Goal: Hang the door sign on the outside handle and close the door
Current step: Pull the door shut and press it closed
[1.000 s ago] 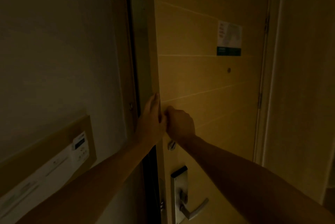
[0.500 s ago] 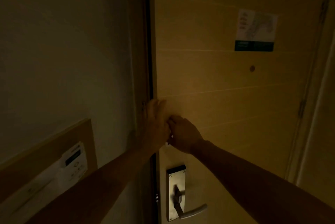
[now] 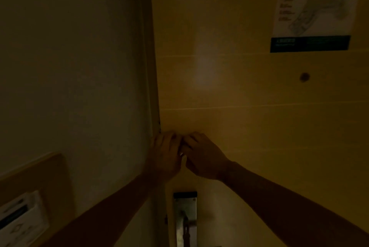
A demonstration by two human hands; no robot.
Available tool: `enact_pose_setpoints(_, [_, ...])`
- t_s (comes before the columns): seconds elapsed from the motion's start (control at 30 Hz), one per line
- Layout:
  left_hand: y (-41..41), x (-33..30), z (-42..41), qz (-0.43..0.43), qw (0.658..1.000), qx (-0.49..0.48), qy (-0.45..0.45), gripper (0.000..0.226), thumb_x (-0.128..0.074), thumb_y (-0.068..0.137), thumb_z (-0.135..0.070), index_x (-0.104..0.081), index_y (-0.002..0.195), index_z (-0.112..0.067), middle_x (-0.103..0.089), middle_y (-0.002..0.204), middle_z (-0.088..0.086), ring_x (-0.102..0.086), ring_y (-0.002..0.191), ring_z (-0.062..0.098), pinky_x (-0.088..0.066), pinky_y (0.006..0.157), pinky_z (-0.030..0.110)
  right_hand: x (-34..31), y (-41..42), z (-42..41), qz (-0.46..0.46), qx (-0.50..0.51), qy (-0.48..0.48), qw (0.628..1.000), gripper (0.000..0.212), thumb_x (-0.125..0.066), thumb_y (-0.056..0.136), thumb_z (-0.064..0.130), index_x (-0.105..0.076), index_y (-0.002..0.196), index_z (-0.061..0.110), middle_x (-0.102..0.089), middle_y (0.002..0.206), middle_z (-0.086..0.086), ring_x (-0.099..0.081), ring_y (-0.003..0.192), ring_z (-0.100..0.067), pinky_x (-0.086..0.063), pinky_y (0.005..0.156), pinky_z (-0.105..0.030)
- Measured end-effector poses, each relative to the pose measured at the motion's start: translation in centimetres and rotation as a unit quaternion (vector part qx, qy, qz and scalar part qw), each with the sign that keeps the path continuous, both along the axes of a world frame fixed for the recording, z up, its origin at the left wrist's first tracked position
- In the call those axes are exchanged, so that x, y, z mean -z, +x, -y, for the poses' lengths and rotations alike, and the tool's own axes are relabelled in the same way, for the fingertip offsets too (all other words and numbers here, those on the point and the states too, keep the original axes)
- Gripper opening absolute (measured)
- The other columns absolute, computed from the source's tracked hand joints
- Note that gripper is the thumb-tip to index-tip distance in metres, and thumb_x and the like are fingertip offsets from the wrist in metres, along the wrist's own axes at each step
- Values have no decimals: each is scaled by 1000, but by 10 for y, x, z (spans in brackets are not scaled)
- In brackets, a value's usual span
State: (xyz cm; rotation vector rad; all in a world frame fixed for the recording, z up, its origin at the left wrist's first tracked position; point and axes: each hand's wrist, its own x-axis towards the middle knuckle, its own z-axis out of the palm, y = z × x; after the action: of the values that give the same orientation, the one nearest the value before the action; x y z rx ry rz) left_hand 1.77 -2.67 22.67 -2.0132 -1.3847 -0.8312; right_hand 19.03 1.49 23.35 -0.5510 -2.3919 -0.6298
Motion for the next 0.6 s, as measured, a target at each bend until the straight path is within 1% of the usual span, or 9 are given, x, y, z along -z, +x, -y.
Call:
enact_pose_setpoints(0.07, [2, 0, -7, 3, 1000, -6, -17, 46, -53, 82, -28, -55, 124, -9, -63, 118, 16, -56, 109, 32, -46, 93, 48, -1, -2, -12, 0, 1, -2, 1000, 48, -69, 73, 13, -63, 120, 7, -61, 125, -14, -56, 111, -35, -48, 91, -46])
enact_pose_setpoints(0.13, [2, -1, -19, -4, 999, -25, -38, 50, -52, 81, -28, -54, 127, -8, -62, 122, 18, -54, 113, 33, -46, 95, 49, 2, -1, -26, -24, 2, 1, 1000, 48, -68, 73, 14, -61, 120, 7, -62, 124, -14, -55, 112, -33, -48, 91, -47])
enact_pose_setpoints(0.2, [3, 0, -30, 0, 998, -32, -50, 56, -61, 78, -24, -55, 131, -8, -60, 126, 19, -53, 119, 36, -46, 98, 53, 4, 4, -40, -51, 9, 10, 999, 50, -69, 72, 13, -59, 121, 8, -62, 123, -15, -52, 114, -33, -46, 94, -49])
enact_pose_setpoints(0.27, [4, 3, -40, 0, 998, -23, -53, 64, -71, 71, -20, -54, 132, -9, -59, 128, 19, -51, 121, 36, -47, 97, 55, 5, 13, -53, -71, 42, 14, 996, 55, -71, 71, 13, -61, 125, 8, -61, 127, -16, -51, 119, -34, -42, 100, -52])
enact_pose_setpoints(0.37, [7, 8, -51, -1, 999, -2, -50, 67, -73, 69, -16, -49, 131, -12, -60, 125, 18, -52, 120, 35, -48, 97, 54, 4, 24, -63, -77, 106, 25, 991, 57, -72, 74, 13, -62, 130, 7, -55, 139, -18, -46, 132, -41, -31, 109, -61])
enact_pose_setpoints(0.43, [9, 11, -61, -5, 998, 8, -62, 64, -70, 70, -13, -51, 131, -11, -61, 124, 18, -57, 116, 37, -48, 97, 54, 4, 28, -67, -63, 136, 33, 988, 63, -69, 76, 13, -57, 137, 3, -46, 149, -21, -36, 140, -45, -26, 110, -67])
enact_pose_setpoints(0.5, [10, 14, -72, -12, 997, 6, -79, 56, -61, 75, -16, -55, 131, -7, -61, 124, 17, -59, 113, 37, -51, 93, 54, 2, 31, -70, -49, 169, 36, 984, 72, -67, 78, 14, -45, 146, 2, -31, 157, -20, -22, 145, -45, -22, 111, -68])
enact_pose_setpoints(0.53, [10, 14, -78, -10, 996, 3, -86, 55, -56, 78, -17, -55, 131, -6, -60, 124, 17, -59, 113, 36, -52, 91, 52, 1, 32, -73, -53, 180, 33, 982, 75, -66, 79, 12, -40, 148, 2, -27, 158, -20, -18, 146, -45, -20, 112, -68])
enact_pose_setpoints(0.6, [11, 13, -89, 3, 995, 10, -99, 53, -52, 81, -17, -55, 133, -6, -60, 124, 16, -58, 115, 34, -54, 90, 49, 0, 35, -79, -57, 201, 24, 978, 77, -67, 78, 11, -38, 149, 3, -25, 159, -20, -16, 147, -45, -19, 112, -69])
